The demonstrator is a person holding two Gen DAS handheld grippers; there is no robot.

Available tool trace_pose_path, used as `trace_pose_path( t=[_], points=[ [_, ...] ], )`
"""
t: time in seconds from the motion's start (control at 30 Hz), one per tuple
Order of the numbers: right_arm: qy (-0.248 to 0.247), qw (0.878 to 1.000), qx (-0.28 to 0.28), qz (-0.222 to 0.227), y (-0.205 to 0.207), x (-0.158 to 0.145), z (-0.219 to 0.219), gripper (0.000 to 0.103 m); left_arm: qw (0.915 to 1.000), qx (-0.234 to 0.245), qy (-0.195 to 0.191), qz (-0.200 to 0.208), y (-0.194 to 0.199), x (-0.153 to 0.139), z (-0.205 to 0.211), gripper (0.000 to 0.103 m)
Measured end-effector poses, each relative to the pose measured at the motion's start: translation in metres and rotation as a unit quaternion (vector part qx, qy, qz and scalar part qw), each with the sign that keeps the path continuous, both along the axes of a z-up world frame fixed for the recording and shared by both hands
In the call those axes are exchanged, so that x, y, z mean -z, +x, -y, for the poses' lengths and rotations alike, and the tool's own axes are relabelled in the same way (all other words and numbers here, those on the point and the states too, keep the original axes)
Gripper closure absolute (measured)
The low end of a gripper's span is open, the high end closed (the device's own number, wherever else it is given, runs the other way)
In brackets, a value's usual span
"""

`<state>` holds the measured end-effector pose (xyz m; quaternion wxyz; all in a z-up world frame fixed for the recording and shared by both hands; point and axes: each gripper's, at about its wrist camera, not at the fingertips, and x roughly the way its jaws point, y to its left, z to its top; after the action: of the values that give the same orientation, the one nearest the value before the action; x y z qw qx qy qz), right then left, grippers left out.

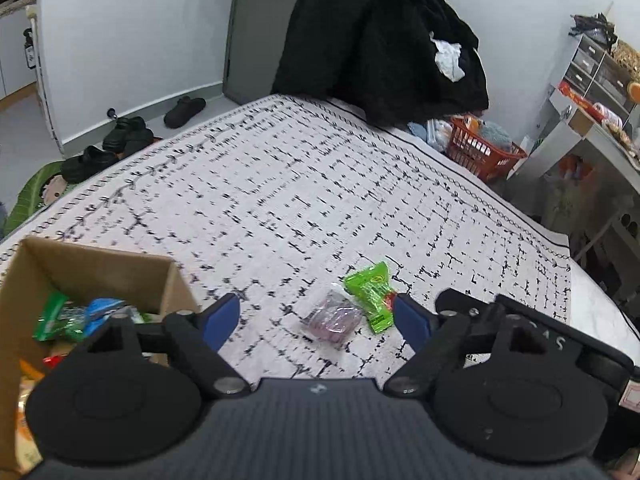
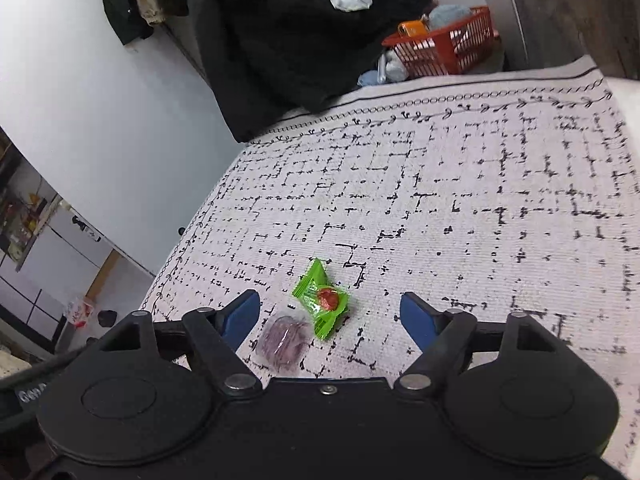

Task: Organize snacks
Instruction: 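Move both tools back toward the remaining green candy and clear pouch, then grasp the clear purple pouch with the left tool while the right tool grasps the green candy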

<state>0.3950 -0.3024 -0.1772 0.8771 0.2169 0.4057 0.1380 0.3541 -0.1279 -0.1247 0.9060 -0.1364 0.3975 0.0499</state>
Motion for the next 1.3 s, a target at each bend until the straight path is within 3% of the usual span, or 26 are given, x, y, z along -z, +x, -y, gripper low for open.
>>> trace_pose_path(
  t=[0.13, 0.27, 0.63, 0.87, 0.9, 0.97, 1.23, 1.27, 1.3],
  points=[
    [0.006, 1.0, 0.004, -0.017, 0.013, 0.013, 0.002, 0.031, 0.9999, 0.003, -0.007, -0.012, 0.015, 0.017, 0.004, 0.034],
    [0.02, 0.999, 0.009, -0.026, 0.02, 0.022, 0.008, 0.037, 0.9996, 0.006, -0.012, -0.023, 0.028, 0.033, 0.006, 0.037],
    [0.039, 0.998, -0.007, -0.045, 0.048, 0.04, 0.005, 0.043, 0.9979, 0.02, -0.003, -0.062, 0.055, 0.076, 0.013, 0.039],
    [0.026, 0.998, -0.037, -0.05, 0.055, 0.046, -0.015, 0.043, 0.9976, 0.022, 0.001, -0.066, 0.068, 0.087, 0.01, 0.039],
    [0.023, 0.998, -0.039, -0.049, 0.056, 0.047, -0.017, 0.043, 0.9977, 0.021, -0.001, -0.065, 0.068, 0.087, 0.009, 0.041],
    [0.017, 0.998, -0.045, -0.047, 0.059, 0.047, -0.022, 0.043, 0.9977, 0.02, -0.006, -0.064, 0.069, 0.087, 0.007, 0.064],
    [-0.009, 0.997, -0.067, -0.042, 0.066, 0.046, -0.038, 0.047, 0.9976, -0.005, -0.026, -0.064, 0.067, 0.076, -0.01, 0.071],
    [-0.008, 0.997, -0.069, -0.042, 0.066, 0.046, -0.039, 0.051, 0.9976, -0.007, -0.024, -0.065, 0.067, 0.074, -0.012, 0.071],
    [-0.006, 0.996, -0.071, -0.044, 0.066, 0.047, -0.04, 0.063, 0.9976, -0.009, -0.022, -0.065, 0.065, 0.073, -0.013, 0.071]
  ],
)
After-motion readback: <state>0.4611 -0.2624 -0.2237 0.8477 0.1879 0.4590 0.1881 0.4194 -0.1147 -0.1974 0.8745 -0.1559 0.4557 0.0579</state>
